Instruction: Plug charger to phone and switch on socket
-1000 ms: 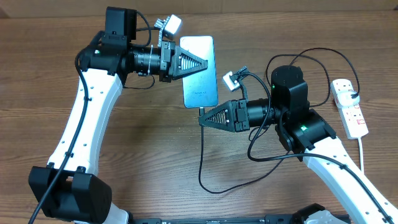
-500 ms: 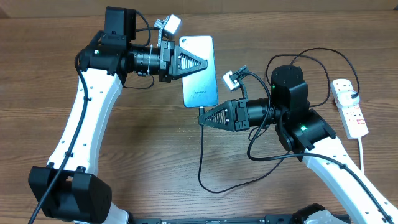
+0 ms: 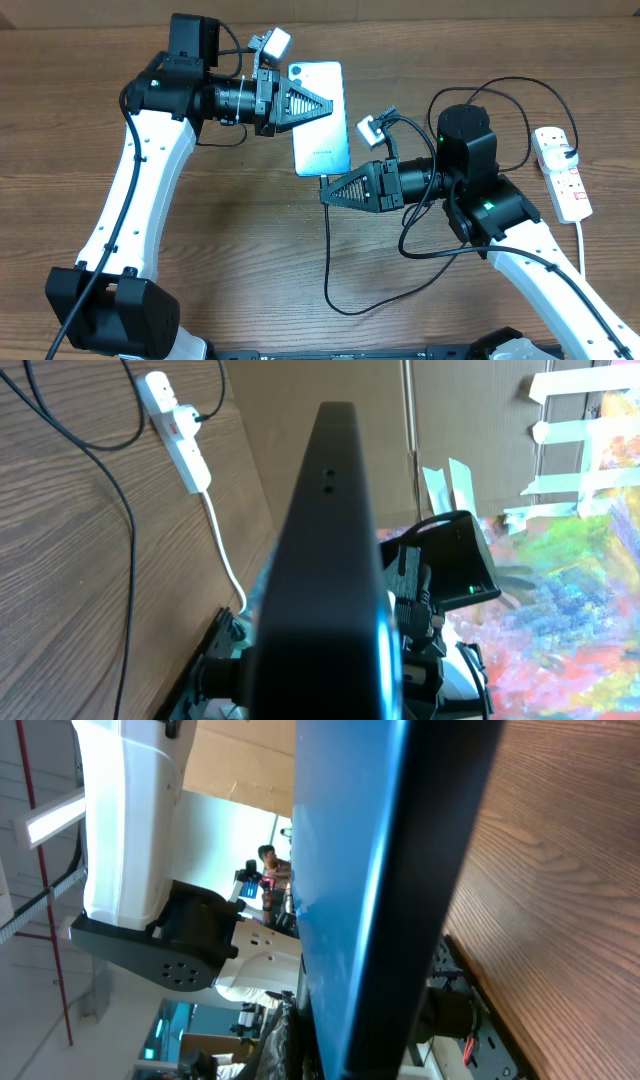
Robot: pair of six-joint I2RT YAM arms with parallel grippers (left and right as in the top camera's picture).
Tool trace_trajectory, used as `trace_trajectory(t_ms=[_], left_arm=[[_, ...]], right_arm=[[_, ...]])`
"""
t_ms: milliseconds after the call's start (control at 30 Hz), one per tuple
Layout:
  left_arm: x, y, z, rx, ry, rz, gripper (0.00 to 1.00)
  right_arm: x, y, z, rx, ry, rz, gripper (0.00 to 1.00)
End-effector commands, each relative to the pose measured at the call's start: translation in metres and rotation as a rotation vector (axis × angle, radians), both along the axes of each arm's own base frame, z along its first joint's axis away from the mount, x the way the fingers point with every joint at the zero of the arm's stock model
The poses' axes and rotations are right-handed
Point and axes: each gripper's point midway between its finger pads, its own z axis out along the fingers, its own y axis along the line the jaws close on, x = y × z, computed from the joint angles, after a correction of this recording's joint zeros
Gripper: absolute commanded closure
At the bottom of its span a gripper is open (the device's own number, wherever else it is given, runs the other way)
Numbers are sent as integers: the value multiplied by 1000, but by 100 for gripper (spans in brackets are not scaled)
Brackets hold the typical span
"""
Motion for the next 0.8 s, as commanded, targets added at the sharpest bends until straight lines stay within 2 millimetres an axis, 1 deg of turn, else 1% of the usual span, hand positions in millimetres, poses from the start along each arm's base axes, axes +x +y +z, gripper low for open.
trace_trajectory(t_ms=[0, 233, 467, 767], left_arm=[[-17, -7, 18, -53, -69, -64, 96], [-18, -7, 17, -51, -60, -64, 96], [-20, -6, 16, -49, -58, -66, 96], [-19, -6, 15, -43, -57, -62, 96]], right_arm=[[28, -9, 7, -4, -51, -123, 96], [37, -8, 7, 2, -47, -153, 96], [45, -4, 1, 2, -40, -151, 96], [48, -4, 11, 33, -85, -157, 96]])
